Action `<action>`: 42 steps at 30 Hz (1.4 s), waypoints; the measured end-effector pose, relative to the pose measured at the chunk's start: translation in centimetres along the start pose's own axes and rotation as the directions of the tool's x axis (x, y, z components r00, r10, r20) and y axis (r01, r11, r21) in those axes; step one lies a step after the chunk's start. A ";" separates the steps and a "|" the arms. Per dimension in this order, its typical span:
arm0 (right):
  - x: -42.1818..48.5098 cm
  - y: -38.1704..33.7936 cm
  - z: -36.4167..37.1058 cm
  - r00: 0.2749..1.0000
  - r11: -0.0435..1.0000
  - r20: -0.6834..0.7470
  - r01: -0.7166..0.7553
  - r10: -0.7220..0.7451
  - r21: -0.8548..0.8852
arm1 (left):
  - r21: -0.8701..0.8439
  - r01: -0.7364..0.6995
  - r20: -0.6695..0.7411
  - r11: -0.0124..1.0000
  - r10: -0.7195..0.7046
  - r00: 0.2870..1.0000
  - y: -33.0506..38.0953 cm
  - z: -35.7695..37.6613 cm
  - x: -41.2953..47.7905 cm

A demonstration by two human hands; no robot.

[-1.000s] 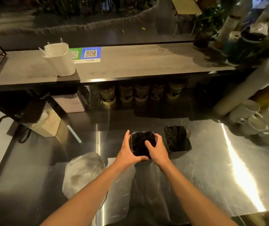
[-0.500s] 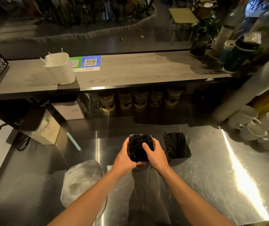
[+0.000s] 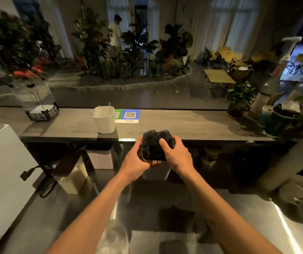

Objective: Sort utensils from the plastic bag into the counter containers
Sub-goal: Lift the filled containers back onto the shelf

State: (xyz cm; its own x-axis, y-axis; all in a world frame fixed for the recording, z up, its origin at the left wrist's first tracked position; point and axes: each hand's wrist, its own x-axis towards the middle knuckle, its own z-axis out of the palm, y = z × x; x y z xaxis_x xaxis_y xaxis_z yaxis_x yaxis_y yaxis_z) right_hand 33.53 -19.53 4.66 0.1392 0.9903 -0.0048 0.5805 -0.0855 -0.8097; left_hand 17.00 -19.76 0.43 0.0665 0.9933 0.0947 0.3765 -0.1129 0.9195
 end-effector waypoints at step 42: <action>21.8 -10.6 5.9 0.994 0.977 0.112 -0.024 0.000 0.211 | -0.252 0.046 -0.140 0.967 -0.084 0.987 -0.7 -7.7 21.2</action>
State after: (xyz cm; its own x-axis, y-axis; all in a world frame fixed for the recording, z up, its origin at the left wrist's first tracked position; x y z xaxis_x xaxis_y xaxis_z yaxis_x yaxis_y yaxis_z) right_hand 25.69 3.64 9.72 0.0484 0.9963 -0.0711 0.3948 -0.0844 -0.9149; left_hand 11.03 1.57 4.71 -0.0952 0.9930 0.0698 0.1343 -0.0566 0.9893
